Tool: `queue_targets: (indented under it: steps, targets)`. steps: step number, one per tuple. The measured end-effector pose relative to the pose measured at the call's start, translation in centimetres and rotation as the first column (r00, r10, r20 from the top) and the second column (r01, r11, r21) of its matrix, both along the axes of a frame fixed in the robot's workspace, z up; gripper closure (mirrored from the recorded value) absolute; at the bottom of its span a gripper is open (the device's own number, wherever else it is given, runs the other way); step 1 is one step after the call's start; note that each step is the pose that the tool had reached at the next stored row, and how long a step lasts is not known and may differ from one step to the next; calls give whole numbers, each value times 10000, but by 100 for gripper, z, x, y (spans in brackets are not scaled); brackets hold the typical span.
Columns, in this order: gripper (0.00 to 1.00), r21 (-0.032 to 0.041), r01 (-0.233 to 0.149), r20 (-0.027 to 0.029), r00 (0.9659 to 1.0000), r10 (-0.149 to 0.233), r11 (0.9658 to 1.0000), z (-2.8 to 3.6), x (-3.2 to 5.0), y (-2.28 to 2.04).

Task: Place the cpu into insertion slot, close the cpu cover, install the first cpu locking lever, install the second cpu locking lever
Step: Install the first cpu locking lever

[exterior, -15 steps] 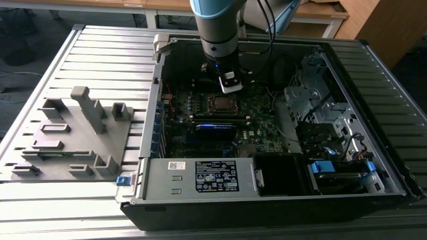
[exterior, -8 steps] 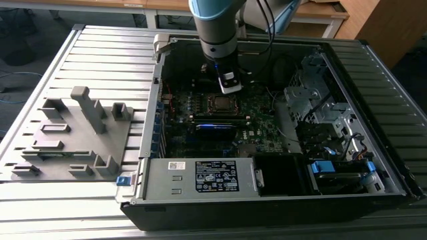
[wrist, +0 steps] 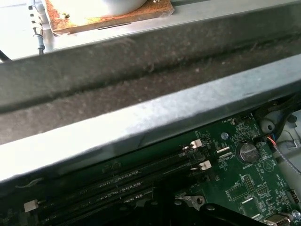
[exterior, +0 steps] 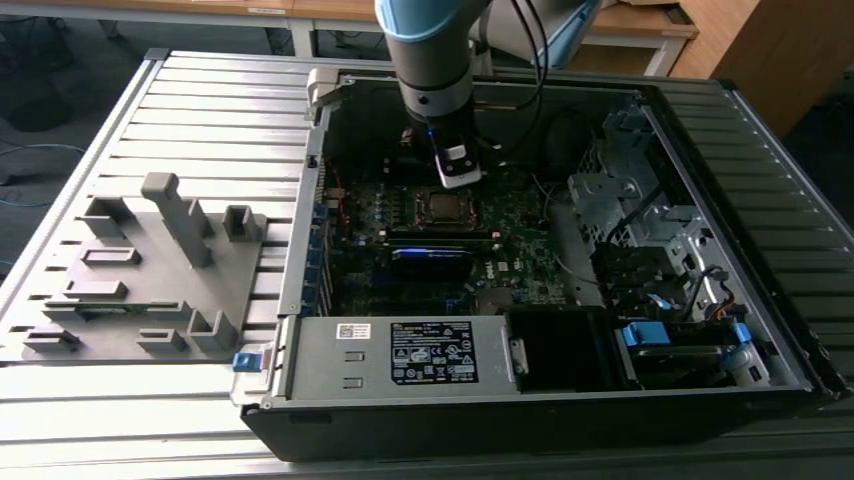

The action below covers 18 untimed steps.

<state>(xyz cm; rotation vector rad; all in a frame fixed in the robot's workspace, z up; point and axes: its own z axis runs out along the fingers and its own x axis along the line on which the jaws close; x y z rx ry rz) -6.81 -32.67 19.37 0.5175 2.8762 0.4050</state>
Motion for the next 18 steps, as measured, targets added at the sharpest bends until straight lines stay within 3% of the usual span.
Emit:
queue_targets:
  steps: [5, 13, 15, 18]
  targets:
    - [89, -2, 1, 65, 10000, -1, 10000, -12, 0, 0]
    - [89, -8, 2, 74, 10000, -2, 10000, -14, 1, 1]
    - [89, -42, 2, 74, 10000, -2, 10000, -15, 1, 1]
    - [89, -158, 2, 96, 10000, -1, 9999, -19, 1, 1]
